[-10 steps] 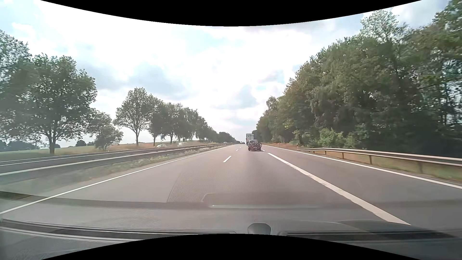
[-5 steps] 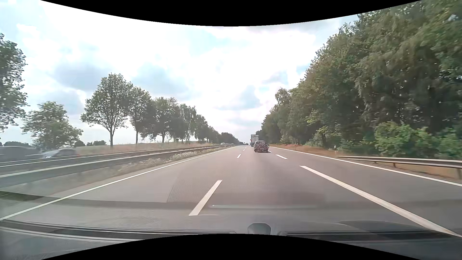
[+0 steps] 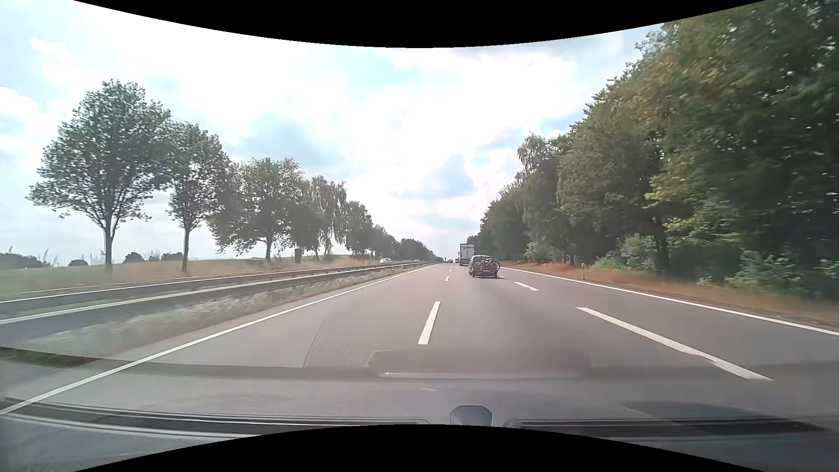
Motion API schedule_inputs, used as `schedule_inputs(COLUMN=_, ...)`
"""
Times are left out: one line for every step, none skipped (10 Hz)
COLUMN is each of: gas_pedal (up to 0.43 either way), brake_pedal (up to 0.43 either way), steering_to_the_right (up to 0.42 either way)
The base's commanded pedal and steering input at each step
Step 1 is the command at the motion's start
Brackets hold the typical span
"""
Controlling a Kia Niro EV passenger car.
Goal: Follow the waypoints while adhering to traffic rules and regulations
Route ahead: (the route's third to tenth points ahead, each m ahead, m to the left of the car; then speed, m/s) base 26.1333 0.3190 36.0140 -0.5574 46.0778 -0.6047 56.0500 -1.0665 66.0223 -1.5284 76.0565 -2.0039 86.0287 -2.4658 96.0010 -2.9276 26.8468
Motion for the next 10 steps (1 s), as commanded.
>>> schedule_inputs(gas_pedal=0.449, brake_pedal=0.000, steering_to_the_right=-0.003)
schedule_inputs(gas_pedal=0.449, brake_pedal=0.000, steering_to_the_right=-0.001)
schedule_inputs(gas_pedal=0.449, brake_pedal=0.000, steering_to_the_right=-0.001)
schedule_inputs(gas_pedal=0.449, brake_pedal=0.000, steering_to_the_right=-0.001)
schedule_inputs(gas_pedal=0.449, brake_pedal=0.000, steering_to_the_right=0.000)
schedule_inputs(gas_pedal=0.449, brake_pedal=0.000, steering_to_the_right=0.000)
schedule_inputs(gas_pedal=0.449, brake_pedal=0.000, steering_to_the_right=0.001)
schedule_inputs(gas_pedal=0.449, brake_pedal=0.000, steering_to_the_right=0.001)
schedule_inputs(gas_pedal=0.449, brake_pedal=0.000, steering_to_the_right=0.001)
schedule_inputs(gas_pedal=0.449, brake_pedal=0.000, steering_to_the_right=0.002)
